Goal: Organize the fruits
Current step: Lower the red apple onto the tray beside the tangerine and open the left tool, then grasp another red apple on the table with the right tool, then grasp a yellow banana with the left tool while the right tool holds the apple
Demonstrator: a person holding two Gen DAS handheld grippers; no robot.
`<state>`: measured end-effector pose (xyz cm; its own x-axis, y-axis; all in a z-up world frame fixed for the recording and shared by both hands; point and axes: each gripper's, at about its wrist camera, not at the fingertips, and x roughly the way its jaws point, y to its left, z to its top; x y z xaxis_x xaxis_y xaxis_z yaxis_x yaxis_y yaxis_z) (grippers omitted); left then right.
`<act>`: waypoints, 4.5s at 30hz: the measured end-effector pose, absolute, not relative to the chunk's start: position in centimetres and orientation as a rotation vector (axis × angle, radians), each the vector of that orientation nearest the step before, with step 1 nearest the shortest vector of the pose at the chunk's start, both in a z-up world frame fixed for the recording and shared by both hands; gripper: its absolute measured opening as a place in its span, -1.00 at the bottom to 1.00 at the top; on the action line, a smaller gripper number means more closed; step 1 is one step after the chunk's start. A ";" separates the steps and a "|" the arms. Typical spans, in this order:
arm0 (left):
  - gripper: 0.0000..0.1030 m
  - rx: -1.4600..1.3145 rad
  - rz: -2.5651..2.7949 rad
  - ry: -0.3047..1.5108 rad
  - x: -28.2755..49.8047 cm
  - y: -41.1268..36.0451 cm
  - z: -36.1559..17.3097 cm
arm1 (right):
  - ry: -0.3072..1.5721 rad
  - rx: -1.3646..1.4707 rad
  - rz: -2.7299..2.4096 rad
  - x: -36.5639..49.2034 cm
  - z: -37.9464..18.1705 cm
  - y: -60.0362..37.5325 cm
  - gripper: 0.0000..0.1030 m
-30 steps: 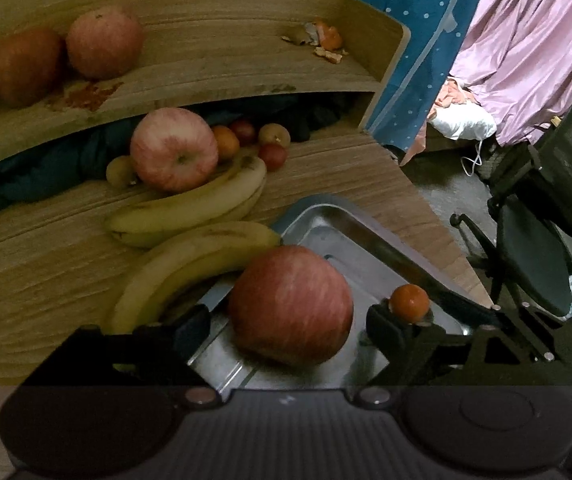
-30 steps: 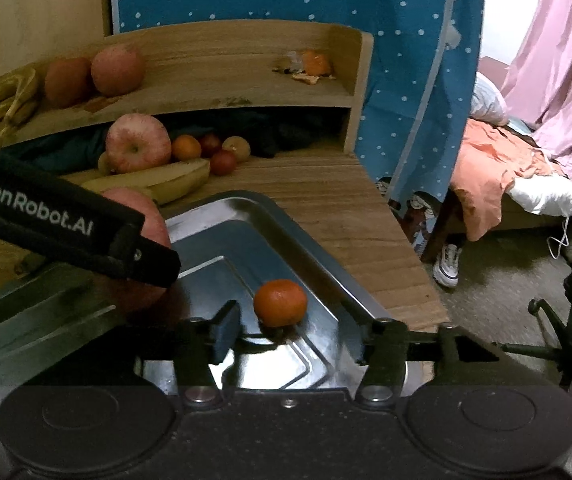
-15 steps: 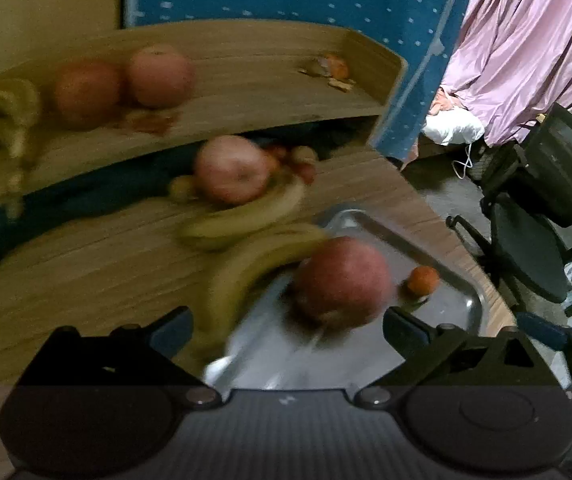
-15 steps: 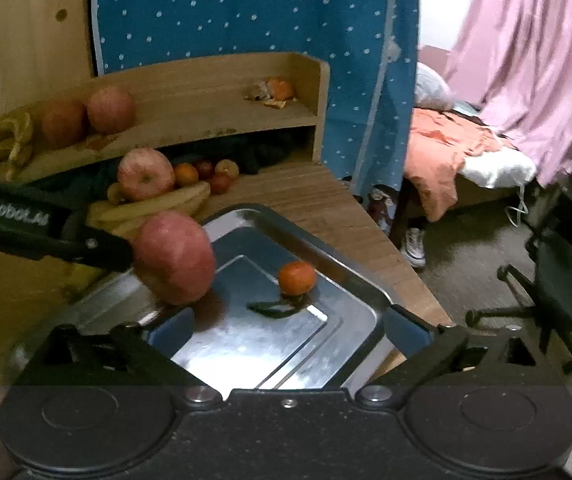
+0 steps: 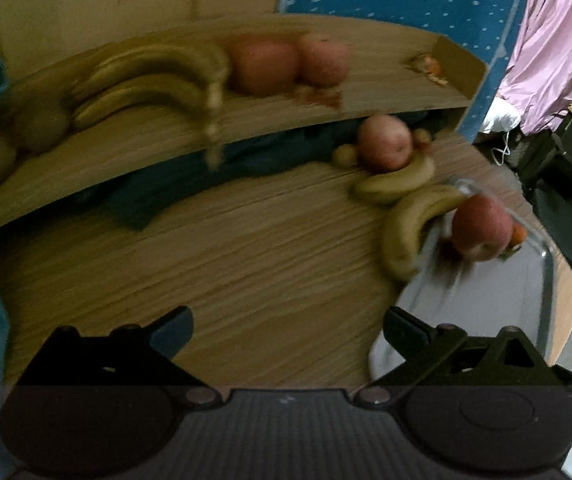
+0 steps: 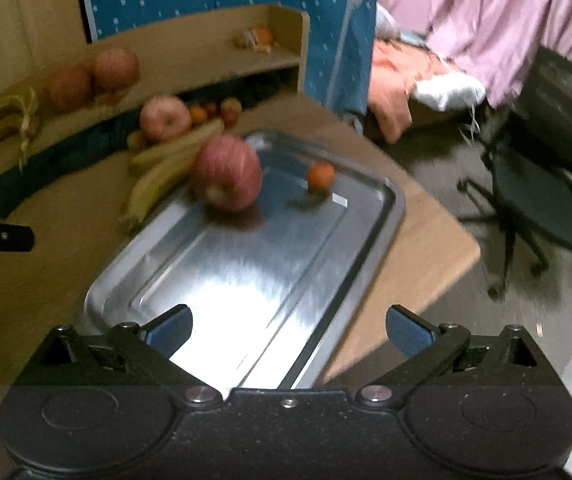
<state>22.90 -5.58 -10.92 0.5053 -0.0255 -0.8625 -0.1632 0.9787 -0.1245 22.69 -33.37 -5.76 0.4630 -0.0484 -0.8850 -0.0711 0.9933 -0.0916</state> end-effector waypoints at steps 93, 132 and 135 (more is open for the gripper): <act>0.15 -0.049 -0.379 1.119 38.4 -13.8 -16.7 | 1.256 -0.211 0.895 52.2 -15.7 -20.9 0.40; -0.28 -0.140 -0.173 1.167 35.0 -10.0 -17.6 | 1.247 -0.206 0.871 48.6 -14.0 -18.8 0.38; -0.28 -0.152 -0.147 1.171 33.4 -8.4 -17.9 | 1.246 -0.223 0.882 47.6 -13.8 -18.7 0.38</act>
